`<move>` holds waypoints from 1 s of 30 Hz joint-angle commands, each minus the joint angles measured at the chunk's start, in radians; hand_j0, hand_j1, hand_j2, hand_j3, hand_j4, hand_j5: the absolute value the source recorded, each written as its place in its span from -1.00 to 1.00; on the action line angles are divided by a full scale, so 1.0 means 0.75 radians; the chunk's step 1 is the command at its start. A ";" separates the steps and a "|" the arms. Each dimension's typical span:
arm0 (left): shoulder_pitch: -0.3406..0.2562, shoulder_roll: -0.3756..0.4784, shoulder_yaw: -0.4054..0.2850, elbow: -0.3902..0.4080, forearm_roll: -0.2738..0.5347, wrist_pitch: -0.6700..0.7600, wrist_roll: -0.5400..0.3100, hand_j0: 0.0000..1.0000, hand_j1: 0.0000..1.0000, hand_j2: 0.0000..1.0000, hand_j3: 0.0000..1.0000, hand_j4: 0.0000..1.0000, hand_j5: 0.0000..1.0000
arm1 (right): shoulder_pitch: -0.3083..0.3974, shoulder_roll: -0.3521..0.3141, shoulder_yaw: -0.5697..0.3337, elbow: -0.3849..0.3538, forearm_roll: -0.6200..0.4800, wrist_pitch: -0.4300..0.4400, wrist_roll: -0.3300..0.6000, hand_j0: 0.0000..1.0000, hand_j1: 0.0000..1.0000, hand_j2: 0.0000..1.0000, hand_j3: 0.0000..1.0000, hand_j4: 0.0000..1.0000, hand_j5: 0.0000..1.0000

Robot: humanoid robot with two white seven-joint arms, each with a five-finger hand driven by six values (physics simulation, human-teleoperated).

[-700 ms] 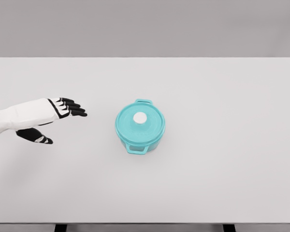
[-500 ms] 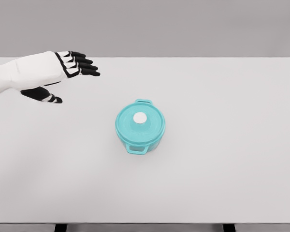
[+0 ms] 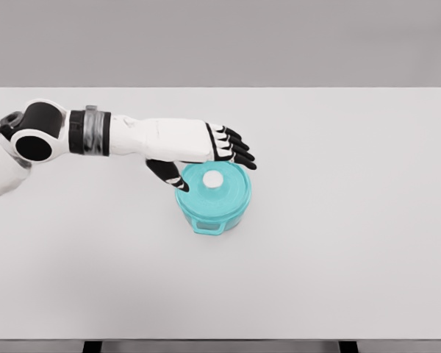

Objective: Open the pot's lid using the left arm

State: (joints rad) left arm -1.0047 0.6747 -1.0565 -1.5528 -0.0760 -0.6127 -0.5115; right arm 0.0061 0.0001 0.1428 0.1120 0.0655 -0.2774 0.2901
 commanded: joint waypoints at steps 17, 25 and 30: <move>-0.061 -0.161 -0.076 0.293 -0.011 0.002 -0.099 1.00 1.00 1.00 1.00 1.00 1.00 | 0.000 0.000 0.000 0.000 0.001 0.000 0.002 1.00 1.00 1.00 1.00 1.00 1.00; -0.053 -0.169 -0.115 0.303 -0.036 0.002 -0.107 0.77 0.77 0.77 0.77 0.77 0.77 | 0.000 0.000 0.000 0.000 0.001 0.000 0.000 1.00 1.00 1.00 1.00 1.00 1.00; -0.047 -0.167 -0.123 0.303 -0.036 0.002 -0.107 0.38 0.38 0.38 0.38 0.38 0.38 | 0.000 0.000 0.000 0.000 0.001 0.000 0.000 1.00 1.00 1.00 1.00 1.00 1.00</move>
State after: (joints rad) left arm -1.0385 0.5487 -1.1457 -1.3258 -0.1001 -0.6090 -0.5900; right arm 0.0061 0.0001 0.1428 0.1120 0.0655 -0.2773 0.2902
